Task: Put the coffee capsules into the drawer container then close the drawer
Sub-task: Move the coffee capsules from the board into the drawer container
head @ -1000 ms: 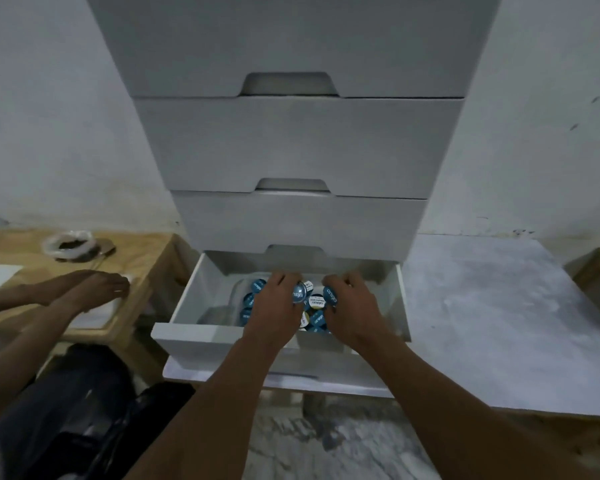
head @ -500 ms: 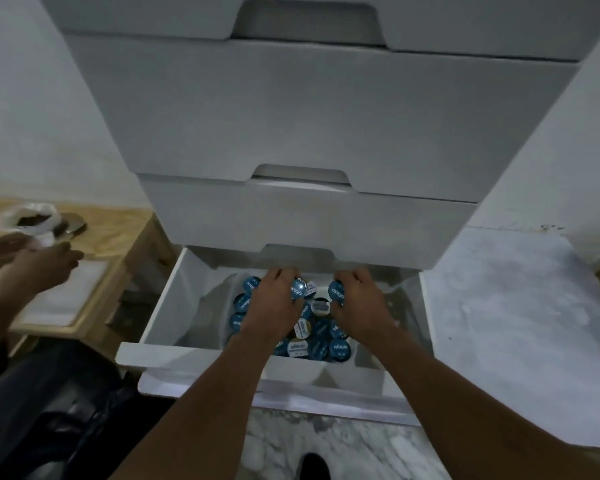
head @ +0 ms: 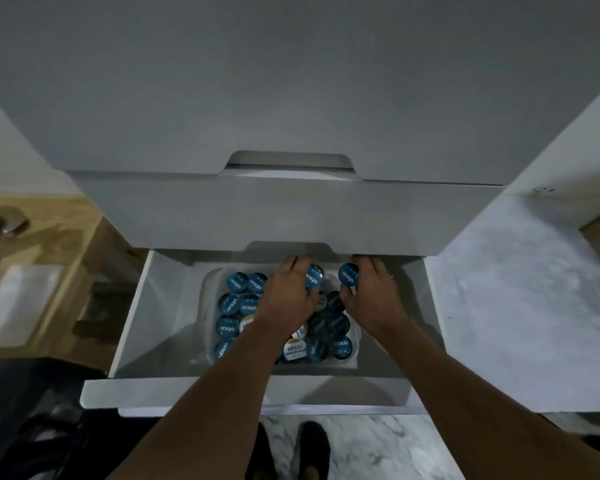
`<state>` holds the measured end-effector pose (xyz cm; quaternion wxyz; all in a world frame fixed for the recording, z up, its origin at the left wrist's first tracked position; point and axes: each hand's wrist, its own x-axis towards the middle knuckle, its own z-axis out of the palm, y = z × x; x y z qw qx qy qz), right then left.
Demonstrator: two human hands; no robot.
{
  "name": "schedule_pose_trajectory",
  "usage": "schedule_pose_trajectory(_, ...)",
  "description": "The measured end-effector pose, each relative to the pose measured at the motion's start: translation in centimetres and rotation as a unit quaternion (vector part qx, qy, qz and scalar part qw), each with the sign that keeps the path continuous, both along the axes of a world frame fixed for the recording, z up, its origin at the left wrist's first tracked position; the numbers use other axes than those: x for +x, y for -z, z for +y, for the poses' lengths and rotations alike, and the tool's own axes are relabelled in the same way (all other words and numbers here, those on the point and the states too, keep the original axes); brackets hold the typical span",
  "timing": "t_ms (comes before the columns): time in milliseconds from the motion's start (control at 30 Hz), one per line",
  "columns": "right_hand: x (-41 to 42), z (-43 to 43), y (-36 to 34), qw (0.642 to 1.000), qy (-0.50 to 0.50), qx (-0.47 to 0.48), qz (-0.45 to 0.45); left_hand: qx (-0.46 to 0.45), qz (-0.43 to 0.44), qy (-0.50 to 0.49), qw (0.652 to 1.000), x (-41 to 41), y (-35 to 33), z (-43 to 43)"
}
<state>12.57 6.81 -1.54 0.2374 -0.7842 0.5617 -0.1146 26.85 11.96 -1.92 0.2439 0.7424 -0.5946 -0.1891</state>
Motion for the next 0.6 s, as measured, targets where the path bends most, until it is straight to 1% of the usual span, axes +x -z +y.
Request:
schedule_pose_trajectory(100, -0.1, -0.2, 0.4, 1.000, -0.008, -0.006, 0.006, -0.008, -0.011, 0.008, 1.000, -0.1, 0.3, -0.4)
schedule_pose_trajectory(167, -0.2, -0.2, 0.6, 1.000, -0.024, -0.008, 0.017, -0.001, -0.036, 0.021, 0.999, -0.2, 0.4, -0.5)
schedule_pose_trajectory(267, -0.2, -0.4, 0.9, 0.997, -0.053, -0.039, 0.037, 0.021, -0.069, 0.028, 0.997, -0.2, 0.4, -0.8)
schedule_pose_trajectory(367, -0.2, -0.8, 1.3, 0.995, -0.069, -0.062, 0.049, 0.021, -0.091, 0.026, 0.995, -0.2, 0.6, -1.1)
schedule_pose_trajectory(467, -0.2, -1.3, 1.7, 0.993, -0.080, -0.063, 0.060, 0.020, -0.106, 0.029, 0.994, -0.4, 0.8, -1.4)
schedule_pose_trajectory(600, -0.3, -1.9, 2.4, 0.992, -0.085, -0.063, 0.067, 0.017, -0.105, 0.028, 0.994, -0.5, 1.2, -1.8)
